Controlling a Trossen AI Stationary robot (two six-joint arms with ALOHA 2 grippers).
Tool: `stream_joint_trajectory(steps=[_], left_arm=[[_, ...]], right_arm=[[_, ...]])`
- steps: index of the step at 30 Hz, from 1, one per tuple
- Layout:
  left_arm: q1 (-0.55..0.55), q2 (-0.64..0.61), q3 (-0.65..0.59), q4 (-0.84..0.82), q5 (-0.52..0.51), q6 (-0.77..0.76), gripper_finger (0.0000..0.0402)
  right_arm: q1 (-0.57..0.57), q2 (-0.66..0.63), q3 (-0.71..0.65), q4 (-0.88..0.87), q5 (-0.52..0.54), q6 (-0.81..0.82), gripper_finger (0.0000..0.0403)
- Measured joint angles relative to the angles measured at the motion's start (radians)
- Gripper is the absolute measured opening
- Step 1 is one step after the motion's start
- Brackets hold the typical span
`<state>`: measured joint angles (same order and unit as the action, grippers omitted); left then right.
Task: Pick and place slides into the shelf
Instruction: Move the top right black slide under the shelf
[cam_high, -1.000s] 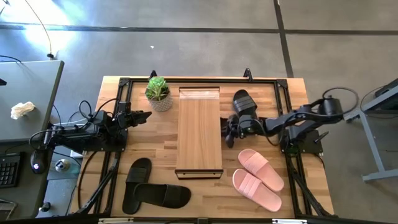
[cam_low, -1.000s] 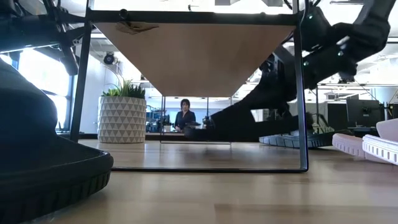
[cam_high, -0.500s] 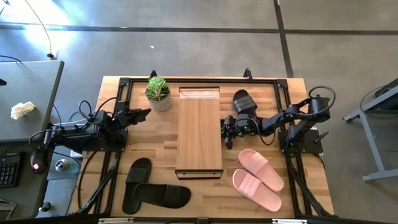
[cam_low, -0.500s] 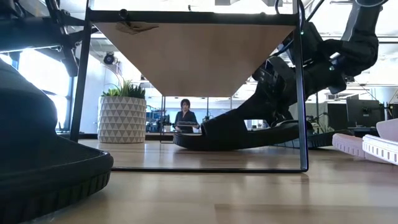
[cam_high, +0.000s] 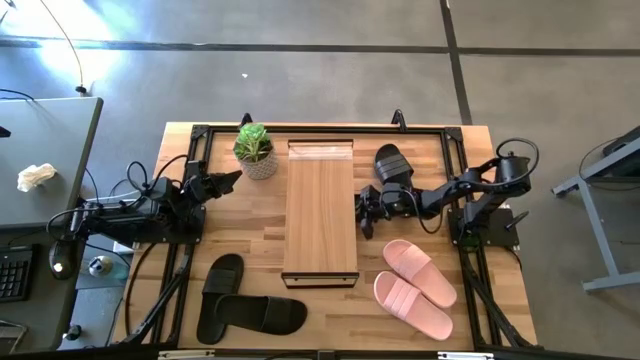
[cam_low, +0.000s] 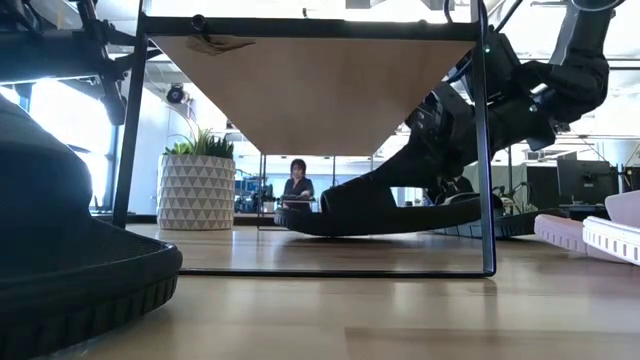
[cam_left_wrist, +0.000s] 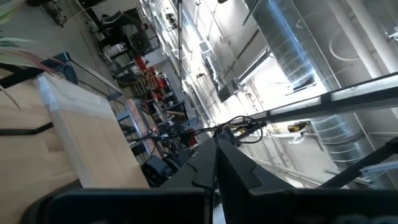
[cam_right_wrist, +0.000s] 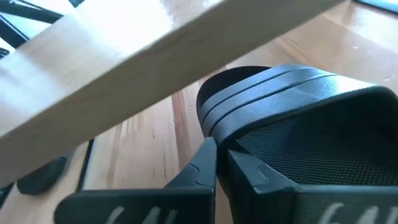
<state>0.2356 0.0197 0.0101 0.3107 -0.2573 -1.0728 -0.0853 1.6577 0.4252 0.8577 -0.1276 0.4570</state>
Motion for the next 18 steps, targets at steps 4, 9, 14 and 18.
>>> stream_joint_trajectory(steps=[4, 9, 14, 18], left_arm=[[0.0, 0.0, 0.0, 0.0, 0.0, 0.03, 0.0003], [0.0, 0.0, 0.0, 0.0, 0.0, 0.048, 0.0003], [0.0, 0.0, 0.0, 0.0, 0.0, 0.05, 0.0003], [0.0, 0.0, 0.0, -0.016, 0.0, 0.051, 0.0003]], right_arm=[[0.0, 0.0, 0.0, 0.0, 0.022, 0.036, 0.0], [0.0, 0.0, 0.0, 0.0, 0.074, 0.056, 0.0], [0.0, 0.0, 0.0, 0.0, 0.1, 0.098, 0.0], [-0.002, 0.0, 0.0, 0.0, 0.13, 0.122, 0.0]])
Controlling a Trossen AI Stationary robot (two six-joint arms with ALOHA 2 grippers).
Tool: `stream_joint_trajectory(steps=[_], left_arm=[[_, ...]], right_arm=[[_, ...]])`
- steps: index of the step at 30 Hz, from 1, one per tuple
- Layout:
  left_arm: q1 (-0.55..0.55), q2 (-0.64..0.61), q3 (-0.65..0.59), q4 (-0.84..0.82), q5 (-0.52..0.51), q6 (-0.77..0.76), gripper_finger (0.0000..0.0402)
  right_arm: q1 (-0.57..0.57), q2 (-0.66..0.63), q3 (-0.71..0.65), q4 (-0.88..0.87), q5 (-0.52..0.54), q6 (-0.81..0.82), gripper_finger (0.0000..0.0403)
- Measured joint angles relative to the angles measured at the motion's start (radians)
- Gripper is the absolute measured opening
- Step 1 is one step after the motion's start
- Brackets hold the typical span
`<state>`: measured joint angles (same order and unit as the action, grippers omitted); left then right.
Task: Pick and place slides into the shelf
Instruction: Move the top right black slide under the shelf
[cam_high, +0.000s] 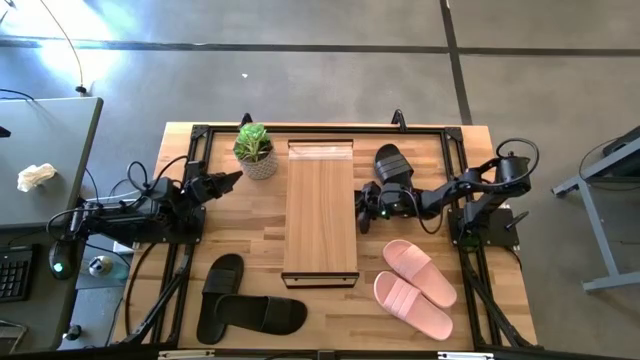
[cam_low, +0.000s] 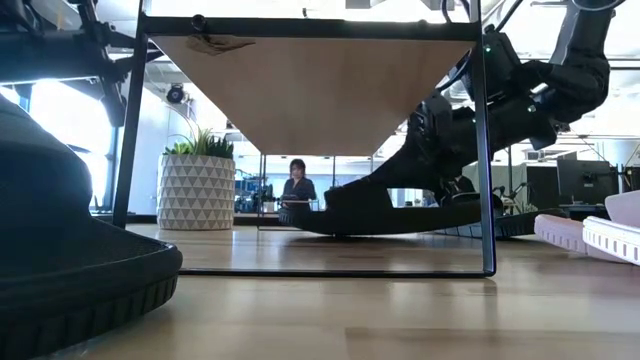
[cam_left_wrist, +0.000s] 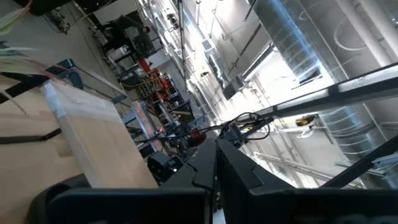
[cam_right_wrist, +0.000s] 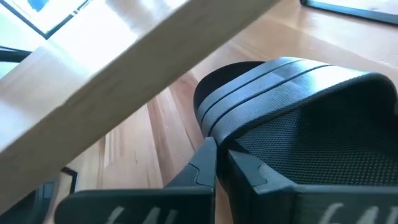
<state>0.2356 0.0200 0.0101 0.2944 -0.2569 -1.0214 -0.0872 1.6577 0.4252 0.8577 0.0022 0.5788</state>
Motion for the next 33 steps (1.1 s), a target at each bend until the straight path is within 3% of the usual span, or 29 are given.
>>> stream_joint_trajectory(steps=[7, 19, 25, 33], left_arm=[[0.0, 0.0, 0.0, -0.066, 0.0, 0.0, 0.0003], [0.0, 0.0, 0.0, -0.06, 0.001, -0.004, 0.0003], [0.0, 0.0, 0.0, -0.06, 0.001, 0.003, 0.0003], [0.0, 0.0, 0.0, -0.059, 0.001, 0.003, 0.0003]], right_arm=[[-0.053, 0.0, 0.067, -0.083, -0.003, -0.04, 0.0], [-0.232, 0.0, 0.084, -0.133, -0.131, -0.127, 0.0], [-0.297, 0.02, 0.084, -0.079, -0.221, -0.125, 0.0], [-0.319, 0.181, 0.085, 0.123, -0.349, -0.086, 0.0002]])
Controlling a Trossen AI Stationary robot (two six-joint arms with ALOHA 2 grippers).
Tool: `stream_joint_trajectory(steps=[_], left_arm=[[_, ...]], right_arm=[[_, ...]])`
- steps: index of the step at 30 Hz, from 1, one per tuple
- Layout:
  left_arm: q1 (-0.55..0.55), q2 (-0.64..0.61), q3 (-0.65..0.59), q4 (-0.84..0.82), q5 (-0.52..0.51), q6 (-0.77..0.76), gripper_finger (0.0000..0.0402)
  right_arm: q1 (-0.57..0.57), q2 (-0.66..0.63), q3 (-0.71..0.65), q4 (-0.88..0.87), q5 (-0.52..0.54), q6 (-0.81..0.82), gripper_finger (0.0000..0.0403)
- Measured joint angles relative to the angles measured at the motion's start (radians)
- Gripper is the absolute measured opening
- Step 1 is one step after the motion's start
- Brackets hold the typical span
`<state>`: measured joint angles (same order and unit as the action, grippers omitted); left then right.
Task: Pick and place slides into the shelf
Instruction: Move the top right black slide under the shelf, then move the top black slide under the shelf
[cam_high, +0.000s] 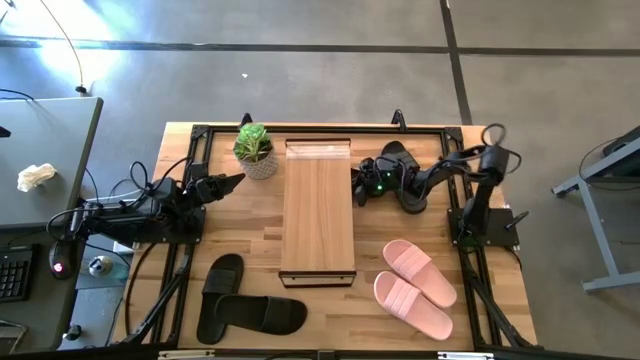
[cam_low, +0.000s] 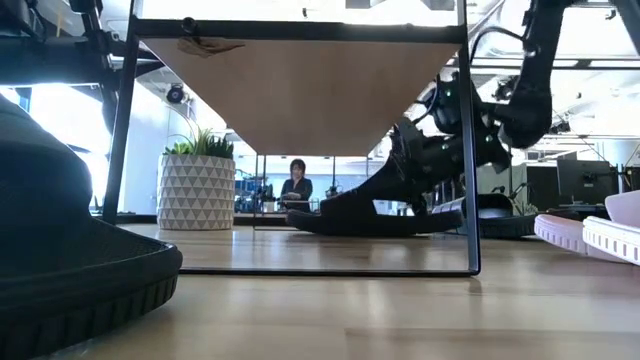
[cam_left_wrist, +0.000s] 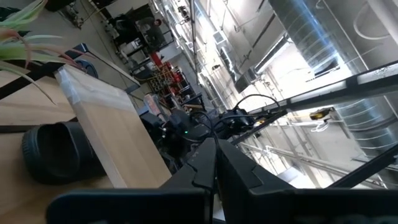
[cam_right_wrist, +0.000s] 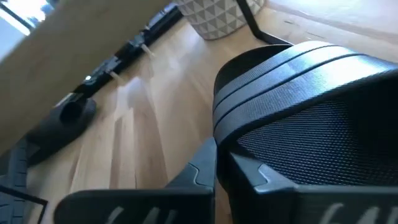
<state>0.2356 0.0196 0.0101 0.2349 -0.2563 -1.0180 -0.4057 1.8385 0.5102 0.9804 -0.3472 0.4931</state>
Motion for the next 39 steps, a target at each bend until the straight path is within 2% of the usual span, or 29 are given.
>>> stream_joint_trajectory(steps=[5, 14, 20, 32, 39], left_arm=[[0.0, 0.0, 0.0, 0.001, 0.0, -0.007, 0.0003], [0.0, 0.0, 0.0, 0.001, 0.0, -0.006, 0.0003], [0.0, 0.0, 0.0, 0.001, 0.0, -0.007, 0.0003], [0.0, 0.0, 0.0, 0.001, 0.0, -0.007, 0.0003], [0.0, 0.0, 0.0, 0.001, 0.003, -0.008, 0.0003]], right_arm=[[0.002, 0.031, 0.0, 0.086, -0.001, 0.022, 0.0032], [-0.013, 0.022, 0.0, 0.07, -0.005, 0.033, 0.0113], [-0.013, -0.001, 0.0, 0.037, -0.005, 0.053, 0.0133], [-0.008, -0.278, -0.001, -0.365, 0.079, -0.047, 0.0133], [0.011, -0.52, -0.001, -0.68, 0.152, -0.072, 0.0133]])
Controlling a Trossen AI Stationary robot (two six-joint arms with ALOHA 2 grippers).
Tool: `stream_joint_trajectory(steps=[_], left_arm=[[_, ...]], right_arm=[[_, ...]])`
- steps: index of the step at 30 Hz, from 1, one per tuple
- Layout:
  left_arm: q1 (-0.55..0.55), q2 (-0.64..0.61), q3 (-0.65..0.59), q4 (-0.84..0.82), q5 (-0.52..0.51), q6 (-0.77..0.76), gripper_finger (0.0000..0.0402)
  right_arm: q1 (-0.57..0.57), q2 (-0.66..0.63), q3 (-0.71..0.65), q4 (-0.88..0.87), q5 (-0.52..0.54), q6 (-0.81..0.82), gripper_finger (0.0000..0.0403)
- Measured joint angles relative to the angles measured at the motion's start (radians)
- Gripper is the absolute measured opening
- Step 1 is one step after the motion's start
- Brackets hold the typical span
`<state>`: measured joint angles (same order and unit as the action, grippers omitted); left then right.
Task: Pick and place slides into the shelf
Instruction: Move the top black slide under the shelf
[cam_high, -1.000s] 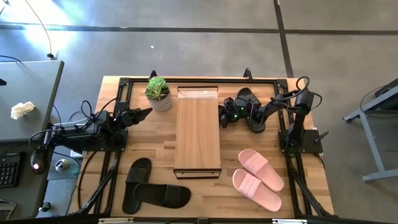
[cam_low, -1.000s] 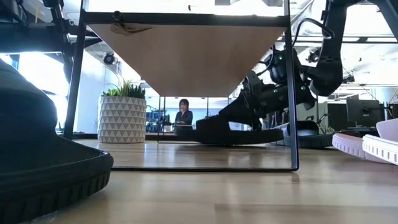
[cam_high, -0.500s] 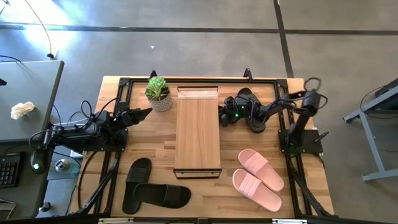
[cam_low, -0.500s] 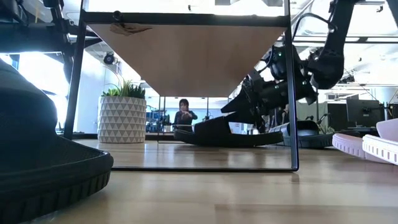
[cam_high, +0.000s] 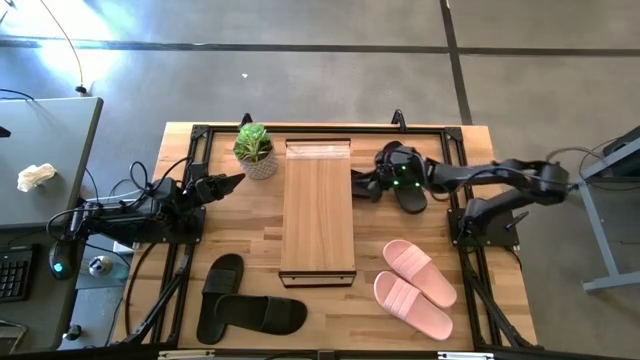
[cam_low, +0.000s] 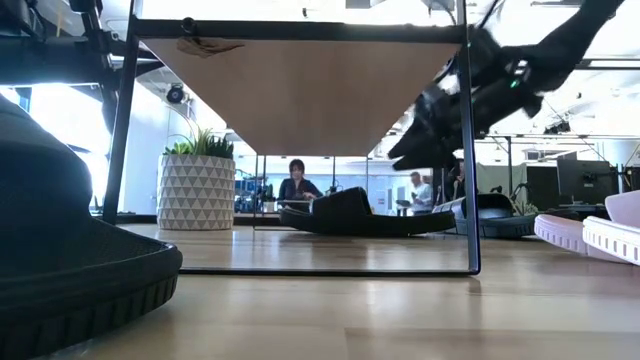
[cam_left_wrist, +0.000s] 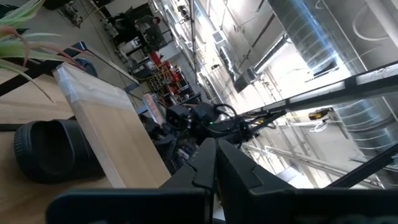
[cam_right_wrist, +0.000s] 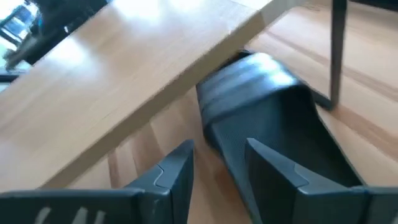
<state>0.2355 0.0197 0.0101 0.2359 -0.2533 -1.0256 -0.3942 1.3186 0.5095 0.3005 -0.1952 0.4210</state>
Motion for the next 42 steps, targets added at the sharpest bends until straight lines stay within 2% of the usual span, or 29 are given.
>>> stream_joint_trajectory(steps=[7, 10, 12, 14, 16, 17, 19, 23, 29, 33, 36, 39, 42], left_arm=[[0.0, 0.0, 0.0, 0.0, 0.03, -0.002, 0.0003], [0.0, 0.0, 0.0, 0.0, 0.049, -0.023, 0.0003], [0.0, 0.0, 0.0, 0.0, 0.062, -0.042, 0.0003], [0.0, 0.0, 0.0, 0.0, 0.07, -0.056, 0.0003], [0.0, 0.0, 0.0, -0.001, 0.078, -0.062, 0.0003], [0.0, 0.0, 0.0, 0.0, 0.08, -0.068, 0.0003], [0.0, 0.0, 0.0, -0.001, 0.08, -0.091, 0.0003], [0.0, 0.0, 0.0, -0.001, 0.081, -0.108, 0.0003], [0.0, 0.0, 0.0, -0.006, 0.097, -0.108, 0.0003], [0.0, 0.0, 0.0, -0.008, 0.118, -0.108, 0.0003], [0.0, 0.0, 0.0, -0.008, 0.118, -0.105, 0.0003], [0.0, 0.0, 0.0, -0.008, 0.119, -0.105, 0.0003], [0.0, 0.0, 0.0, -0.008, 0.121, -0.105, 0.0003]], right_arm=[[0.056, -0.304, 0.002, -0.317, 0.058, 0.043, 0.0133], [0.098, -0.421, 0.055, -0.569, 0.139, 0.043, 0.0133], [0.132, -0.468, 0.116, -0.763, 0.249, 0.056, 0.0133], [0.16, -0.485, 0.184, -0.949, 0.38, 0.175, 0.0133], [0.176, -0.49, 0.242, -1.092, 0.466, 0.414, 0.0133], [0.179, -0.491, 0.263, -1.144, 0.474, 0.525, 0.0133], [0.179, -0.49, 0.284, -1.181, 0.461, 0.62, 0.0133], [0.155, -0.497, 0.234, -1.146, 0.387, 0.753, 0.0133], [0.005, -0.582, -0.037, -0.868, 0.272, 0.817, 0.0133], [-0.061, -0.655, -0.205, -0.536, 0.312, 0.974, 0.0133], [-0.088, -0.669, -0.287, -0.356, 0.374, 1.047, 0.0133], [-0.085, -0.665, -0.321, -0.35, 0.385, 1.11, 0.0133], [-0.073, -0.656, -0.33, -0.364, 0.445, 1.156, 0.0133]])
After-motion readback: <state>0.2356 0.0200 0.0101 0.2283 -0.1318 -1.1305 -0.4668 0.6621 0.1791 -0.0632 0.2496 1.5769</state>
